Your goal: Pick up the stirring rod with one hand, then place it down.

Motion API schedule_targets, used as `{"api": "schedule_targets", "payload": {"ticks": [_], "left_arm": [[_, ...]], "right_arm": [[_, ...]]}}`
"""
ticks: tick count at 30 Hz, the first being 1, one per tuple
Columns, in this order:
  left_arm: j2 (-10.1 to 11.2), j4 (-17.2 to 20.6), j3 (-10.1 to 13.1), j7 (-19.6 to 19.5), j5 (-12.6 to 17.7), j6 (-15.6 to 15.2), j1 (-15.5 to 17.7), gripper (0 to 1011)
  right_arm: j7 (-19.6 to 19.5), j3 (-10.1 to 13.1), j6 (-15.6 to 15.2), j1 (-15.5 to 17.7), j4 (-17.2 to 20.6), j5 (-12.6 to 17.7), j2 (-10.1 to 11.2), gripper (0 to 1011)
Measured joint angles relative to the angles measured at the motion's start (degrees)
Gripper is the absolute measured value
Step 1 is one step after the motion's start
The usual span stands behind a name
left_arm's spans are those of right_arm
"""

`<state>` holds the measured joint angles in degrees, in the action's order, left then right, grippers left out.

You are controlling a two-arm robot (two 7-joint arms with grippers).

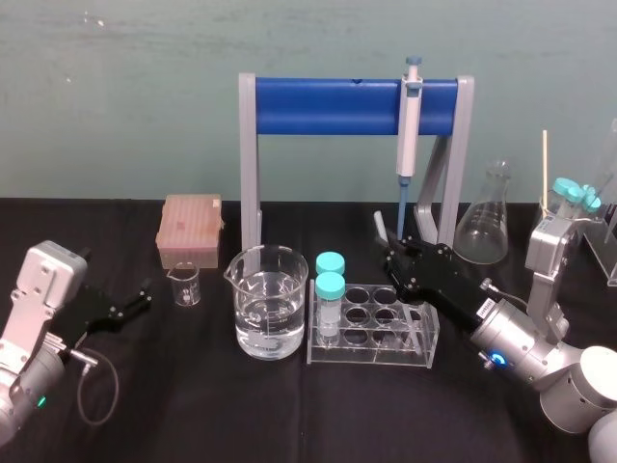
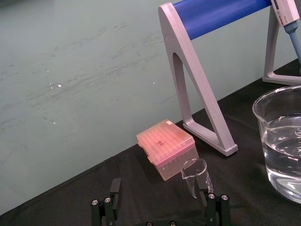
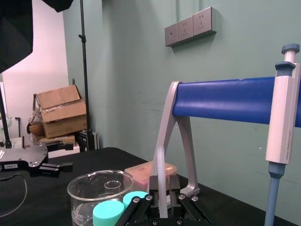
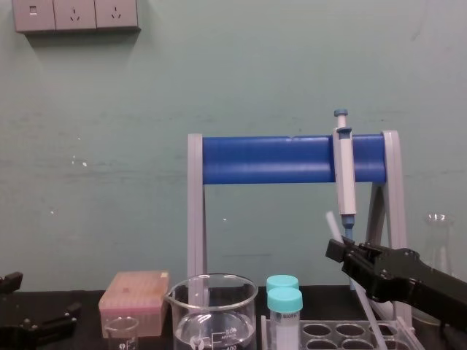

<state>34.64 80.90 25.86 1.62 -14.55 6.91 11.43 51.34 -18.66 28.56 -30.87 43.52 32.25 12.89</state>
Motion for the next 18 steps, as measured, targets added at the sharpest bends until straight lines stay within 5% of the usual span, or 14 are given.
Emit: {"api": "schedule_targets", "payload": {"ticks": [18], "left_arm": [[0.00,0.00,0.00,0.00,0.00,0.00,0.00,1000]], "right_arm": [[0.12,0.01,0.07,0.00,-0.08,0.08,-0.01,682]]}}
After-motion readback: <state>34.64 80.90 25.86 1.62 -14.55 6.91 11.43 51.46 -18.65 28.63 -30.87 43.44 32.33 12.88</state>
